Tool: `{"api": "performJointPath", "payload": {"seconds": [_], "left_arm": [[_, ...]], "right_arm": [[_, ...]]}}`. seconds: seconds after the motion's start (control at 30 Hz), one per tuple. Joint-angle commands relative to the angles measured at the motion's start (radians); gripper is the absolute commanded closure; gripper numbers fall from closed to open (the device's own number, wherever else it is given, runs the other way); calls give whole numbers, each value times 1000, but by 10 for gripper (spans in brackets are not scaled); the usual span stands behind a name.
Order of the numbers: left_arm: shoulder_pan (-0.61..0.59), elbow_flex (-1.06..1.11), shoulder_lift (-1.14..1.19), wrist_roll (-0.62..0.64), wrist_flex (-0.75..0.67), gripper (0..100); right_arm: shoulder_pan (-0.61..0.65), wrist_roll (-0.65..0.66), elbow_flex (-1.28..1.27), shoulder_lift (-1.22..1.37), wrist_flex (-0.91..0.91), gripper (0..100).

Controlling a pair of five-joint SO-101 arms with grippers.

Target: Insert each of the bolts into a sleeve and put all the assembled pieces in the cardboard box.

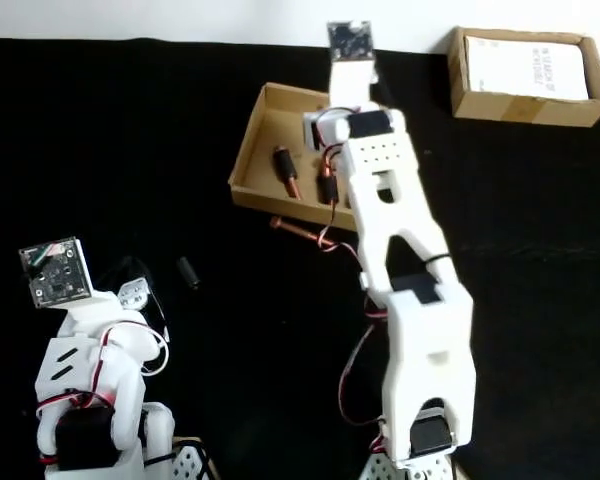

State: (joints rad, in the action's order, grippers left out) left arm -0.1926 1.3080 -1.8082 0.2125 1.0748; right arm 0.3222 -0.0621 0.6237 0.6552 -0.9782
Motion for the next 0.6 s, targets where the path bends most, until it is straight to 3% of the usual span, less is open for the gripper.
{"api": "performJointPath", "payload": {"seconds": [0.0,0.4,0.57], "left_arm": [[-15,8,-5,3,-20,991],[-16,70,-5,6,-26,991],[-16,70,-5,6,-26,991]], "right_arm": [[4,18,119,56,-2,991],[65,18,142,168,-90,975],[76,14,143,160,-142,830]]}}
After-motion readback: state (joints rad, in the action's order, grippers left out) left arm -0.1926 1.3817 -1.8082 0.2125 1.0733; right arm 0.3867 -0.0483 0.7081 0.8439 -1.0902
